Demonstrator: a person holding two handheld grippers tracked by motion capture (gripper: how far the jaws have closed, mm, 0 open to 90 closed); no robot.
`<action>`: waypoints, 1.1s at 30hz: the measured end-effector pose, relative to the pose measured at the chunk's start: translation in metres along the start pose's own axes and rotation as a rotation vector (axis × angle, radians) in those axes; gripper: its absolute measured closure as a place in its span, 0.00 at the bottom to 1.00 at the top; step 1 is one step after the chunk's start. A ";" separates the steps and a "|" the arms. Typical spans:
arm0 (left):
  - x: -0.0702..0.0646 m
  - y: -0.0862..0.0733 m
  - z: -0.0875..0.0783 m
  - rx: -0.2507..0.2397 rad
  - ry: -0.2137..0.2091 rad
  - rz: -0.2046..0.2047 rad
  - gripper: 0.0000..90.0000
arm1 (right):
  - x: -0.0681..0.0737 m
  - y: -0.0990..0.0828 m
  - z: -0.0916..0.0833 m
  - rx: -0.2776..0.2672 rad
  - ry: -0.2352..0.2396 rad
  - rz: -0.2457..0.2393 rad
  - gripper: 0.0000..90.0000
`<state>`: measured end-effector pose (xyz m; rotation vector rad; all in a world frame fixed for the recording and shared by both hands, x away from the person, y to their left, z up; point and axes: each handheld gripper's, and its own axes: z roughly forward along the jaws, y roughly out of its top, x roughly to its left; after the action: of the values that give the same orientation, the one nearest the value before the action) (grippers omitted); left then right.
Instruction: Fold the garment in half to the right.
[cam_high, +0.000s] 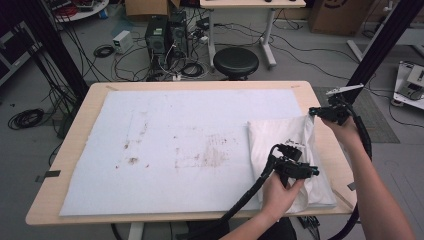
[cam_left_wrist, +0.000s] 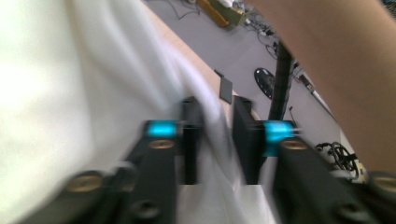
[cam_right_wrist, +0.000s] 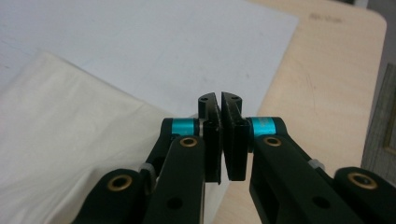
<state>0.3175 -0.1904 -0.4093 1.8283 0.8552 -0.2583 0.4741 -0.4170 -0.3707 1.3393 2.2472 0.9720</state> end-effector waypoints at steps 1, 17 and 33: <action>-0.001 0.000 -0.003 -0.024 -0.009 0.012 0.63 | 0.000 -0.003 0.002 0.006 -0.014 0.009 0.93; 0.021 -0.024 -0.173 -0.241 0.232 0.371 0.49 | 0.009 -0.040 0.007 0.008 -0.129 0.179 0.65; 0.084 -0.069 -0.290 -0.236 0.485 0.430 0.46 | 0.007 -0.055 0.005 0.007 -0.136 0.156 0.97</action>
<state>0.2717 0.1143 -0.3819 1.8206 0.7500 0.5560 0.4394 -0.4267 -0.4129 1.5537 2.0731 0.8950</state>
